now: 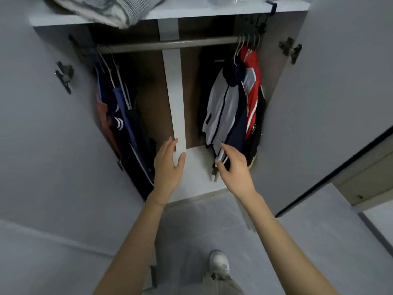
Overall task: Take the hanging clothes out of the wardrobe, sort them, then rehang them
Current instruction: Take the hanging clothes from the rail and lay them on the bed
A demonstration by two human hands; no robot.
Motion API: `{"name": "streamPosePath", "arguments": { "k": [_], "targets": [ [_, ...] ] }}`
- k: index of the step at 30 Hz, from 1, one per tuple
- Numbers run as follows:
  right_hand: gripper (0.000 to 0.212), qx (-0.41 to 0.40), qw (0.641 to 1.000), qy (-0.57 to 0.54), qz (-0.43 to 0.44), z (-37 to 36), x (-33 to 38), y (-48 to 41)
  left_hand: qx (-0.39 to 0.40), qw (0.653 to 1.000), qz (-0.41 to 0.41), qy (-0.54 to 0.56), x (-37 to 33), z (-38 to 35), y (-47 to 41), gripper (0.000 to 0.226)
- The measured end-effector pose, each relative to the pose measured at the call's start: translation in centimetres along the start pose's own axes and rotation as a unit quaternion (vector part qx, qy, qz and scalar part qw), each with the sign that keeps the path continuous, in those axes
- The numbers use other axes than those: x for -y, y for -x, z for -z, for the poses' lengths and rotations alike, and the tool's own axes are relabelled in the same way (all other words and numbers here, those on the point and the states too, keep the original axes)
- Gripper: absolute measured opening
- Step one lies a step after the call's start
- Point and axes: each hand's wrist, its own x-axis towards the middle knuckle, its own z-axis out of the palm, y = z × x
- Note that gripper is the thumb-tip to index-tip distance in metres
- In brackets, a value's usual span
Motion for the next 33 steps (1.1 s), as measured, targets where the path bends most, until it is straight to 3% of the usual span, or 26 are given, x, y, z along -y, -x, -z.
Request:
{"name": "streamPosePath", "arguments": {
  "k": [10, 16, 19, 26, 33],
  "targets": [
    [0.053, 0.097, 0.99, -0.005, 0.101, -1.4, 0.1, -15.5, -0.101, 0.993, 0.063, 0.018, 1.8, -0.5, -10.8, 0.053],
    [0.054, 0.126, 0.985, -0.008, 0.117, -3.4, 0.7, -20.8, -0.157, 0.983, 0.093, 0.03, 4.4, 1.7, -15.9, 0.052],
    [0.055, 0.133, 0.985, -0.003, 0.111, -4.4, 1.5, -23.0, -0.183, 0.981, 0.065, 0.012, 5.7, 3.6, -19.1, 0.047],
    [0.055, 0.126, 0.985, -0.022, 0.116, -6.5, 4.2, -27.1, -0.146, 0.986, 0.083, -0.001, 8.5, 6.4, -25.7, 0.047],
    [0.054, 0.117, 0.986, -0.021, 0.118, -8.1, 5.5, -28.9, -0.141, 0.972, 0.164, 0.091, 9.6, 7.5, -30.2, 0.047]
  ]
}}
